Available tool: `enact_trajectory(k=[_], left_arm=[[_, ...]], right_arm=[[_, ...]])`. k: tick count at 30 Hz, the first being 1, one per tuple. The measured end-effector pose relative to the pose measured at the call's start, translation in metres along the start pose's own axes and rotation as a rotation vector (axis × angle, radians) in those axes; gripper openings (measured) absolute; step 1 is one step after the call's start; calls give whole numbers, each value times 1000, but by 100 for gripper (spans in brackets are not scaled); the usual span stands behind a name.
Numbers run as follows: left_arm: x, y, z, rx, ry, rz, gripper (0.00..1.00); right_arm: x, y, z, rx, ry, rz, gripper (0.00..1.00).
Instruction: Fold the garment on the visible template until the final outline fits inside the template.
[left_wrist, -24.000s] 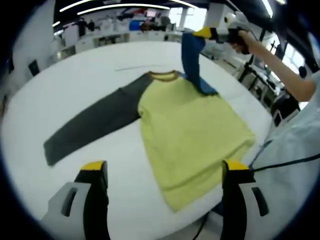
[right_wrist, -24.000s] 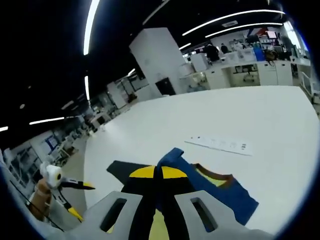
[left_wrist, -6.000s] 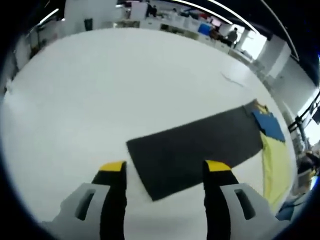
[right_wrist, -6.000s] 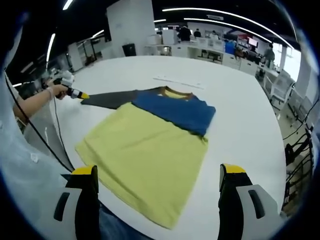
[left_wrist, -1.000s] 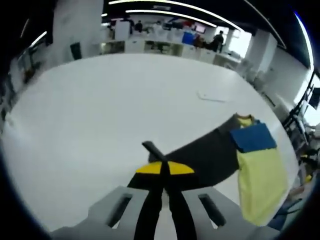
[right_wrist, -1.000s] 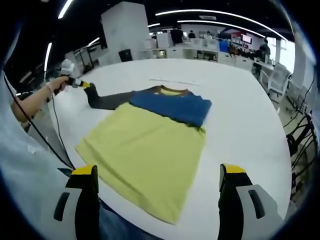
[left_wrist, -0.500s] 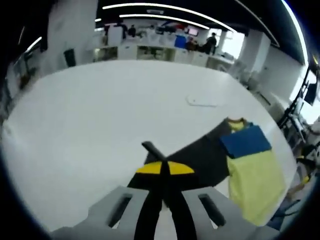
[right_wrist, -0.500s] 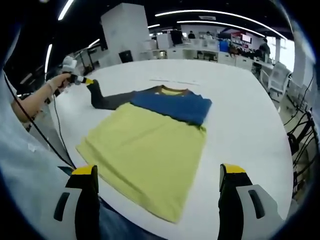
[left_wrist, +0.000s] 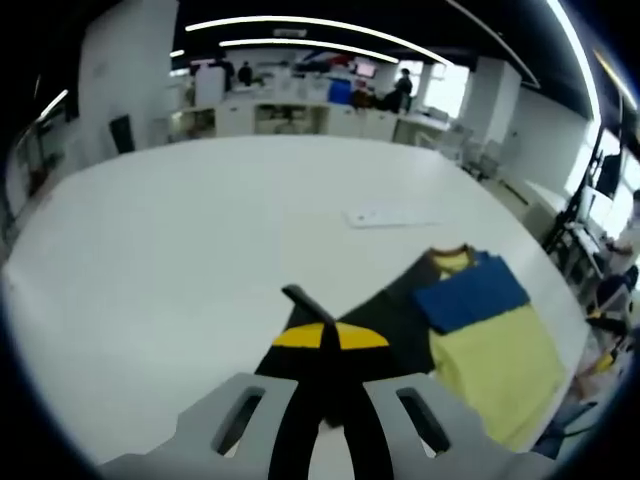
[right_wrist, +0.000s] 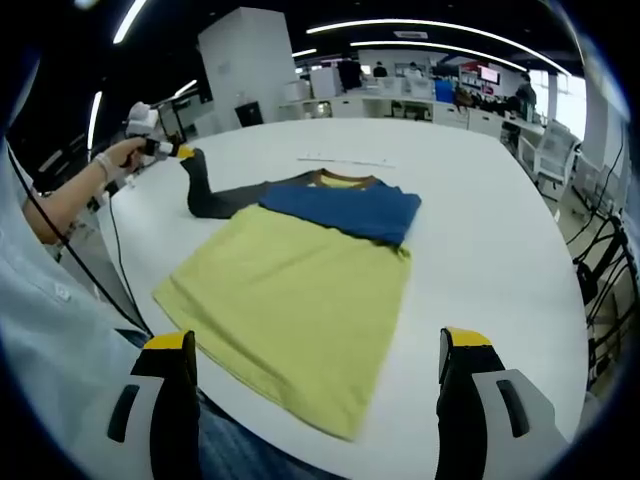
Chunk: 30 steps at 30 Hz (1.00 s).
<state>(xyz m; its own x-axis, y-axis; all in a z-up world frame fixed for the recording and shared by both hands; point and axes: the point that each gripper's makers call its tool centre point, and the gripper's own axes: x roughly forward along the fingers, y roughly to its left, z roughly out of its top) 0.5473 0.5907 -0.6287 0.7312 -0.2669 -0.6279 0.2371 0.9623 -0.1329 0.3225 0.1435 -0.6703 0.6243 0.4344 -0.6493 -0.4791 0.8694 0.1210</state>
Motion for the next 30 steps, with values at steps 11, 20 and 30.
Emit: enact_trajectory(k=[11, 20, 30], left_arm=[[4, -14, 18, 28, -28, -29, 0], [11, -31, 35, 49, -57, -51, 0], [19, -54, 49, 88, -68, -90, 0]], right_arm=[[-1, 0, 1, -8, -1, 4, 100], [-3, 0, 3, -16, -2, 6, 100], [-1, 5, -2, -11, 4, 21, 100]])
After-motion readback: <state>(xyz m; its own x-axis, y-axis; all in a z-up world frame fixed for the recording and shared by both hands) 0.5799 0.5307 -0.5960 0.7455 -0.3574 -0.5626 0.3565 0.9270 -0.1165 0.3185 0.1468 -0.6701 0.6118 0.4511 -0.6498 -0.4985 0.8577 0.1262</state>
